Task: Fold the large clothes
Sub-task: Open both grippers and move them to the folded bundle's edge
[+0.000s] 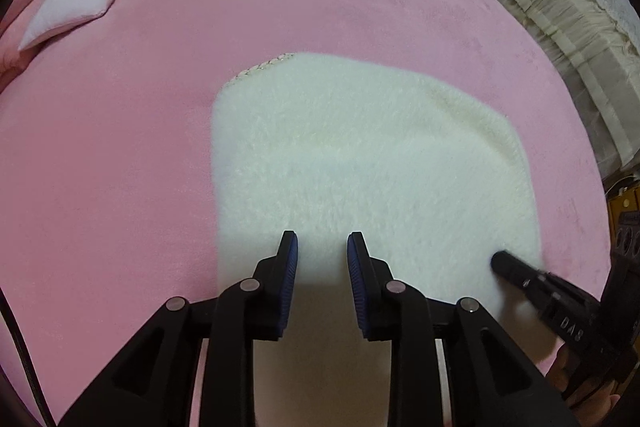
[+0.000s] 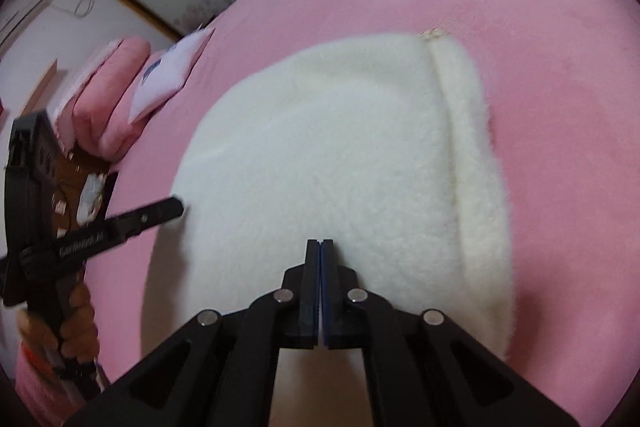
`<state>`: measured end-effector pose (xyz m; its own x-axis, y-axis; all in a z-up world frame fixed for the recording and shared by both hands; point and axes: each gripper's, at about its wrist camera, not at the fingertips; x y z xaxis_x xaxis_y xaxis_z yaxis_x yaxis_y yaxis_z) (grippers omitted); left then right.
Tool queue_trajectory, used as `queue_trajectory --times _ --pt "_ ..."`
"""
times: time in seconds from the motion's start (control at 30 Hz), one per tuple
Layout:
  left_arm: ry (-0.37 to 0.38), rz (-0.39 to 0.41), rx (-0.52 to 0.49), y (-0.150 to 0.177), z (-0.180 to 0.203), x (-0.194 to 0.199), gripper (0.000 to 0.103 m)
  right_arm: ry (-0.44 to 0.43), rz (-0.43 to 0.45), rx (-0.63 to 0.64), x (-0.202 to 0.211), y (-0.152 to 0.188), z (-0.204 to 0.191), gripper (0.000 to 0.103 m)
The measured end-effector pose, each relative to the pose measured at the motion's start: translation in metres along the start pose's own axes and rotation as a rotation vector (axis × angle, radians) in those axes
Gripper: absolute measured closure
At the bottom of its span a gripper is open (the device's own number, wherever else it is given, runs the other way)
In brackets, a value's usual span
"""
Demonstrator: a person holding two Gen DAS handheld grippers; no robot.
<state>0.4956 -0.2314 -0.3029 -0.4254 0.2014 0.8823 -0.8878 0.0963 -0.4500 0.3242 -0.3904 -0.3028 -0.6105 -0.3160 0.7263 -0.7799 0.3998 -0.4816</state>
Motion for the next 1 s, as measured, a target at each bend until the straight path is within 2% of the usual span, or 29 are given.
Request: queue_trajectory --times 0.03,0.1,0.17,0.2,0.27,0.3,0.37,0.43,0.53,0.77,0.83,0.87,0.9,0.93,0.97,1.0 --pt "-0.008 0.000 0.001 0.002 -0.002 0.003 0.079 0.048 0.029 -0.011 0.003 0.000 0.006 0.103" --pt "-0.043 -0.005 0.004 0.008 -0.007 0.009 0.079 0.065 0.057 -0.053 0.009 0.000 0.019 0.103" --pt "-0.037 -0.019 0.024 0.017 -0.014 0.016 0.079 0.089 0.063 -0.074 0.015 0.001 0.023 0.103" --pt "-0.020 -0.024 0.054 0.022 -0.019 0.020 0.079 0.149 0.071 -0.056 0.019 0.000 0.022 0.103" --pt "-0.003 -0.038 0.088 0.034 -0.025 0.026 0.079 0.389 0.086 -0.003 0.030 0.000 0.026 0.103" --pt "-0.005 -0.039 0.091 0.039 -0.025 0.029 0.079 0.443 0.071 -0.032 0.036 0.002 0.036 0.101" --pt "-0.005 -0.039 0.101 0.048 -0.020 0.032 0.079 0.330 0.051 -0.199 0.051 0.008 0.062 0.101" --pt "-0.015 -0.040 0.108 0.058 -0.020 0.042 0.079 0.309 0.047 -0.262 0.064 0.016 0.072 0.101" --pt "-0.045 -0.042 0.104 0.071 -0.013 0.056 0.079 0.360 0.020 -0.222 0.080 0.030 0.064 0.101" --pt "-0.105 -0.093 0.115 0.108 0.004 0.086 0.078 0.292 -0.112 -0.241 0.095 0.068 0.041 0.101" --pt "-0.124 -0.110 0.112 0.119 0.011 0.092 0.074 0.293 -0.146 -0.207 0.093 0.079 0.026 0.099" --pt "-0.130 -0.115 0.111 0.124 0.014 0.094 0.069 0.278 -0.165 -0.187 0.092 0.083 0.020 0.098" --pt "-0.136 -0.121 0.112 0.129 0.017 0.095 0.060 0.263 -0.185 -0.166 0.090 0.087 0.013 0.090" --pt "-0.142 -0.125 0.112 0.131 0.018 0.095 0.056 0.255 -0.202 -0.144 0.087 0.091 0.004 0.076" --pt "-0.145 -0.134 0.109 0.137 0.022 0.095 0.053 0.248 -0.213 -0.121 0.085 0.095 -0.005 0.068" --pt "-0.142 -0.145 0.103 0.140 0.025 0.093 0.053 0.242 -0.219 -0.097 0.084 0.100 -0.011 0.056"
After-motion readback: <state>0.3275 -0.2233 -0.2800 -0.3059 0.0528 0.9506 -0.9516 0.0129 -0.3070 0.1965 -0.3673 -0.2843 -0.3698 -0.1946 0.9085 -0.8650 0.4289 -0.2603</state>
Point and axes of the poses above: each gripper's, at about its wrist camera, not at the fingertips, and x roughly against the way its jaws point, z to its right, y to its underside, and after that the axes turned 7 degrees about z, right-handed
